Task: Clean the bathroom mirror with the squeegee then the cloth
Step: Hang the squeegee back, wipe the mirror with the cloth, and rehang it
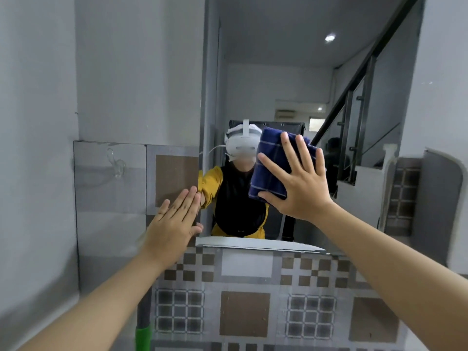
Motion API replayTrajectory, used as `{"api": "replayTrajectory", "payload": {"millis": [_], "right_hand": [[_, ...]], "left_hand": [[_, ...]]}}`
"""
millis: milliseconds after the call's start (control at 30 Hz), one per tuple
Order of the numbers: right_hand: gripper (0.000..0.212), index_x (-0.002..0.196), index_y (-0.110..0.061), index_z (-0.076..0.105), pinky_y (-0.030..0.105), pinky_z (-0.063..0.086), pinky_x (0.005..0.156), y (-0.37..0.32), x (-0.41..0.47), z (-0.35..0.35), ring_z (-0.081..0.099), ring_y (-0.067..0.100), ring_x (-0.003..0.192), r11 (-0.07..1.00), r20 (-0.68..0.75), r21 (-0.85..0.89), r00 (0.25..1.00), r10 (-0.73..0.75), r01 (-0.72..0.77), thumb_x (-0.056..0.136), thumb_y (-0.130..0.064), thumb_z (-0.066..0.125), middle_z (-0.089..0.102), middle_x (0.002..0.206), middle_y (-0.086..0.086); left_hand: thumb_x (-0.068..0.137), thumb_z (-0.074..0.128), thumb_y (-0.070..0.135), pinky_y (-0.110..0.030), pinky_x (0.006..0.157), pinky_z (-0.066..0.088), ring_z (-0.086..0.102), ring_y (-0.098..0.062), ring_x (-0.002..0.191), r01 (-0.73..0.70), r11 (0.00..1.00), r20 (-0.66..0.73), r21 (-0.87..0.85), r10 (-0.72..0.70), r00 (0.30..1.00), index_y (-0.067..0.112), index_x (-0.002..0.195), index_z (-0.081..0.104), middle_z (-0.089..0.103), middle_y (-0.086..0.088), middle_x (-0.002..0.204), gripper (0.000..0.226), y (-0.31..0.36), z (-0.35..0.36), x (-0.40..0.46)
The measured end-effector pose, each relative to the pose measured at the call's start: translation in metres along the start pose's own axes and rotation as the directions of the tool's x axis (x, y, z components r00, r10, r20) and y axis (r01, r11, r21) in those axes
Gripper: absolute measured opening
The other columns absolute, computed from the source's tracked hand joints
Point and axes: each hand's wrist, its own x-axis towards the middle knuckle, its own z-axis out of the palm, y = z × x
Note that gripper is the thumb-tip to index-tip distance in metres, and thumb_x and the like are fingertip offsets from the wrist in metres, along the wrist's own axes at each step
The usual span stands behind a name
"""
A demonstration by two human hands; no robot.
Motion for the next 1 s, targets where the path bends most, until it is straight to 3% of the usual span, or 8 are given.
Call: {"api": "replayTrajectory", "payload": {"millis": [167, 333, 467, 600, 667, 800, 933, 1000], "right_hand": [[0.079, 0.146, -0.041, 0.018, 0.059, 0.005, 0.111, 0.047, -0.053, 0.005, -0.003, 0.033, 0.145, 0.956, 0.063, 0.009, 0.954, 0.292, -0.293, 0.077, -0.075, 0.037, 0.003, 0.159, 0.013], [0.080, 0.147, -0.045, 0.003, 0.061, -0.005, 0.112, 0.079, -0.093, 0.006, -0.023, 0.026, 0.142, 0.793, 0.147, 0.139, 0.804, 0.575, -0.593, 0.078, -0.074, 0.033, -0.019, 0.158, 0.005], [0.079, 0.146, -0.045, 0.002, 0.058, -0.011, 0.109, 0.074, -0.102, 0.009, -0.020, 0.027, 0.143, 0.661, 0.142, 0.212, 0.692, 0.708, -0.720, 0.080, -0.071, 0.034, -0.016, 0.158, 0.006], [0.077, 0.147, -0.041, 0.003, 0.061, -0.002, 0.110, 0.040, -0.097, 0.017, -0.009, 0.036, 0.144, 0.439, 0.133, 0.273, 0.486, 0.864, -0.856, 0.082, -0.069, 0.032, -0.009, 0.159, 0.011], [0.077, 0.148, -0.039, 0.003, 0.064, 0.001, 0.109, 0.018, -0.092, 0.021, -0.006, 0.038, 0.143, 0.398, 0.132, 0.276, 0.445, 0.886, -0.875, 0.083, -0.068, 0.032, -0.006, 0.159, 0.014], [0.080, 0.149, -0.035, 0.005, 0.069, 0.002, 0.105, -0.022, -0.082, 0.026, -0.006, 0.041, 0.143, 0.477, 0.128, 0.281, 0.525, 0.842, -0.833, 0.082, -0.068, 0.034, -0.005, 0.158, 0.018], [0.081, 0.149, -0.034, 0.014, 0.068, 0.001, 0.106, -0.060, -0.067, 0.028, -0.005, 0.042, 0.143, 0.621, 0.104, 0.282, 0.667, 0.738, -0.731, 0.081, -0.067, 0.044, -0.001, 0.157, 0.020], [0.081, 0.148, -0.034, 0.017, 0.066, -0.002, 0.107, -0.076, -0.056, 0.027, -0.006, 0.042, 0.143, 0.691, 0.102, 0.278, 0.736, 0.670, -0.667, 0.080, -0.067, 0.045, 0.000, 0.157, 0.020]], "left_hand": [[0.095, 0.014, 0.049, -0.038, 0.114, 0.004, 0.009, -0.018, 0.140, -0.010, 1.000, -0.003, 0.005, 0.010, 1.000, 0.005, 0.141, 0.027, 0.029, -0.012, 0.148, 0.065, 0.000, 0.000, 0.001], [0.092, 0.028, 0.044, -0.037, 0.115, 0.002, 0.012, -0.020, 0.140, -0.017, 1.000, -0.050, -0.005, 0.017, 0.999, 0.002, 0.139, 0.032, 0.031, -0.014, 0.147, 0.064, 0.001, 0.001, 0.000], [0.090, 0.031, 0.041, -0.038, 0.115, 0.002, 0.006, -0.017, 0.142, -0.010, 1.000, -0.069, -0.012, 0.009, 0.998, 0.000, 0.138, 0.033, 0.031, -0.015, 0.147, 0.063, 0.002, 0.004, 0.001], [0.088, 0.039, 0.032, -0.037, 0.114, -0.001, -0.003, -0.012, 0.143, -0.022, 1.000, -0.076, -0.016, 0.021, 0.997, -0.002, 0.136, 0.036, 0.034, -0.015, 0.145, 0.059, 0.004, 0.004, 0.003], [0.087, 0.042, 0.028, -0.033, 0.113, -0.008, -0.013, -0.009, 0.141, -0.006, 0.999, -0.018, -0.036, 0.005, 1.000, 0.000, 0.138, 0.031, 0.031, -0.015, 0.147, 0.060, 0.005, 0.003, 0.003], [0.096, 0.030, 0.036, -0.027, 0.108, -0.018, -0.027, -0.002, 0.134, 0.052, 0.994, 0.032, -0.096, -0.050, 0.998, 0.006, 0.144, 0.016, 0.017, -0.011, 0.152, 0.057, 0.005, 0.004, 0.002], [0.096, 0.025, 0.036, -0.036, 0.113, -0.003, -0.010, -0.011, 0.142, 0.011, 0.999, -0.041, -0.041, -0.012, 0.999, 0.002, 0.139, 0.028, 0.025, -0.014, 0.148, 0.055, 0.005, 0.004, 0.003], [0.097, 0.017, 0.041, -0.039, 0.114, -0.001, -0.002, -0.016, 0.142, 0.018, 0.999, 0.000, -0.029, -0.018, 1.000, 0.005, 0.143, 0.019, 0.019, -0.012, 0.150, 0.058, 0.004, 0.007, 0.003]]}}
